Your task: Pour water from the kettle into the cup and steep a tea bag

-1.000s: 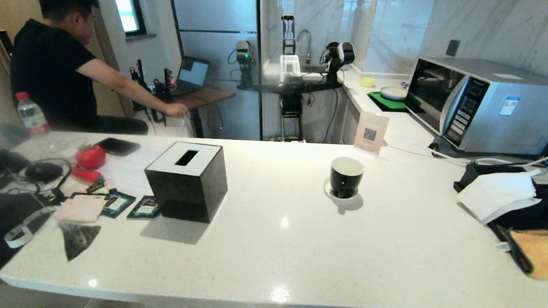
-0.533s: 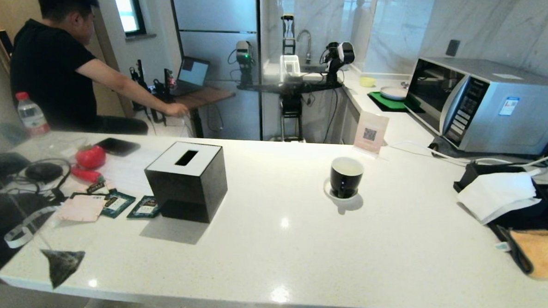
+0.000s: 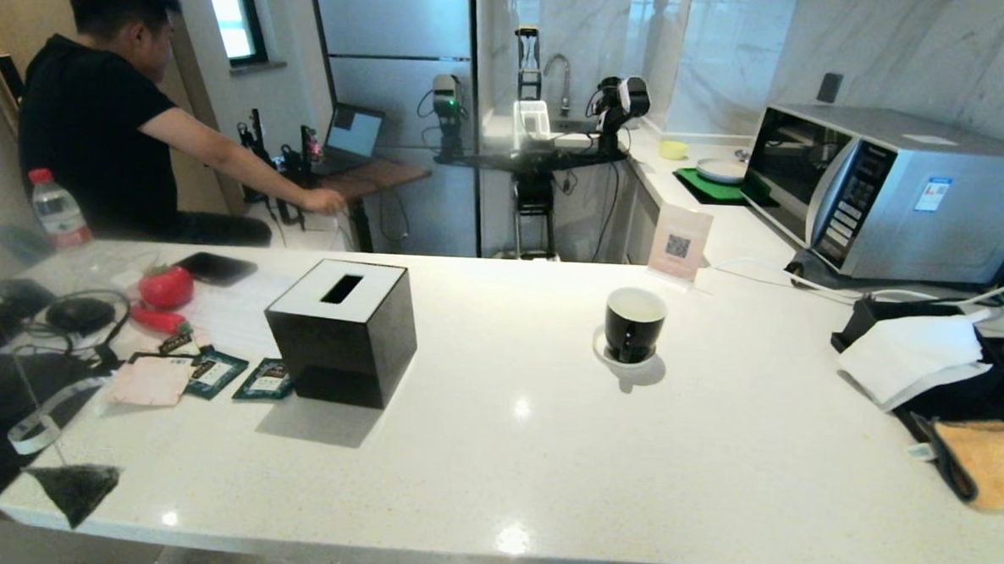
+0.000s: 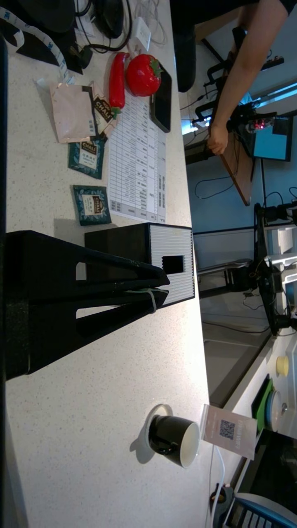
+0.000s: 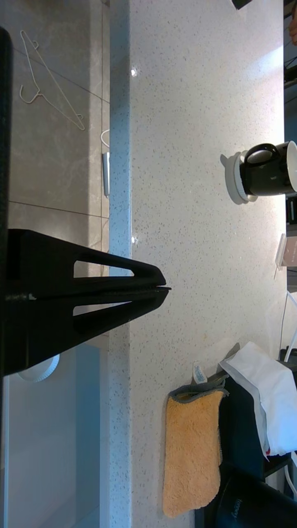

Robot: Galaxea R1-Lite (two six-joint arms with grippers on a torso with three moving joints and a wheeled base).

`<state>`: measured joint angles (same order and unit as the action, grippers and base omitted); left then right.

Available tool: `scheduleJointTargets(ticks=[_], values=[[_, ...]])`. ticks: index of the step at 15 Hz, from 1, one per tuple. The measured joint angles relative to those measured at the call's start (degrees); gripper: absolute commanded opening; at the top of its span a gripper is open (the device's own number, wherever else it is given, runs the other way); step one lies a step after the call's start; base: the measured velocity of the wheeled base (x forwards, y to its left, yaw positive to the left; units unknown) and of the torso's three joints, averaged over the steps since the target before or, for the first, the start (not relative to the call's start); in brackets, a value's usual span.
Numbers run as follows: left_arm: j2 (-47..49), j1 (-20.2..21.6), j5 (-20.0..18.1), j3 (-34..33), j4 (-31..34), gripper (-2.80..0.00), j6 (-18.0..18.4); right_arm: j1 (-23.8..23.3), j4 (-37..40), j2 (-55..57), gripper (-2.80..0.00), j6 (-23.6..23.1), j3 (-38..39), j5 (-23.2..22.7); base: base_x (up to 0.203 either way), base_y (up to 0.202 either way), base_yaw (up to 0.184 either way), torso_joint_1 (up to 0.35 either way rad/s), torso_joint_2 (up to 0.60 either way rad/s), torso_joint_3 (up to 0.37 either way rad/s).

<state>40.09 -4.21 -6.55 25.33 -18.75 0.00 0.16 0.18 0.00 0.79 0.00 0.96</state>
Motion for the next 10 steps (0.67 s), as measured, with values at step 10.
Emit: scheduleJointTargets(ticks=[10], values=[[0.23, -1.54, -0.09, -0.11, -0.07, -2.80, -0.07, -0.02, 0.02, 0.00, -2.80, 0.00, 0.00, 0.00, 0.000, -0.135, -0.001, 0.003, 0.00, 0.001]])
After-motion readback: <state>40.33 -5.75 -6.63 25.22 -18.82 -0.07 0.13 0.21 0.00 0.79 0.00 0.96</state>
